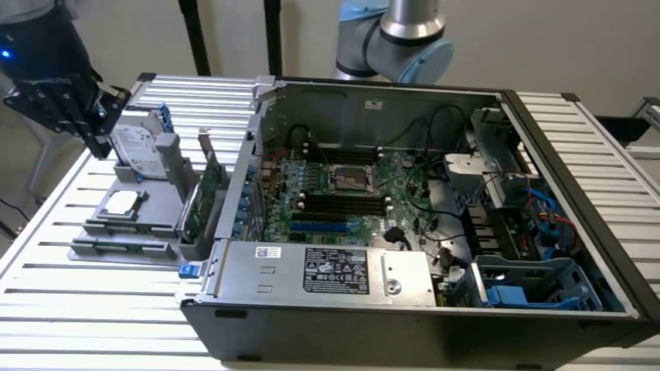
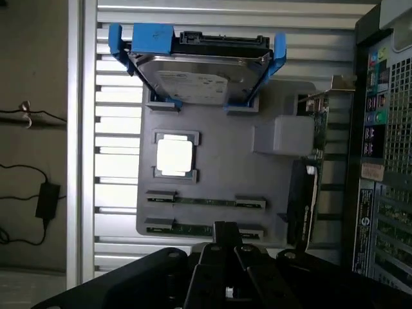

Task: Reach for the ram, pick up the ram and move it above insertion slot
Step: 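Reach for the ram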

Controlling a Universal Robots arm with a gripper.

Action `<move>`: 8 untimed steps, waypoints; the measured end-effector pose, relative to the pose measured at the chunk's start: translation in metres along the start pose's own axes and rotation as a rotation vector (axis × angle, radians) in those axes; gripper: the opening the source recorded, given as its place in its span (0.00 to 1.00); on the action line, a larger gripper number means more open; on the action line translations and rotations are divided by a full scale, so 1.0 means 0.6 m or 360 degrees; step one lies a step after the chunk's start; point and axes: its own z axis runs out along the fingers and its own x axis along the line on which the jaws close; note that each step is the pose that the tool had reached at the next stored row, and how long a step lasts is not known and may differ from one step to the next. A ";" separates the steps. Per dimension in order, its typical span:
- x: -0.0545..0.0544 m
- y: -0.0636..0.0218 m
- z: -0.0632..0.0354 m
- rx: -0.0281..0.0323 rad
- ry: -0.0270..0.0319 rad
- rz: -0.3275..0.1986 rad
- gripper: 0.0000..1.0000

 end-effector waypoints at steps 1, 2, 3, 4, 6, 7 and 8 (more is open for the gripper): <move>0.001 -0.005 0.001 0.00002 0.00003 0.0000 0.11; 0.002 -0.010 0.002 0.00002 0.00006 0.0000 0.11; 0.003 -0.014 0.004 0.00004 0.00010 0.0000 0.11; 0.003 -0.019 0.005 0.00004 0.00017 0.0000 0.11; 0.004 -0.029 0.007 0.00004 0.00038 0.0001 0.11; 0.005 -0.033 0.008 0.00003 0.00052 0.0001 0.11; 0.005 -0.035 0.008 0.00004 0.00073 0.0002 0.11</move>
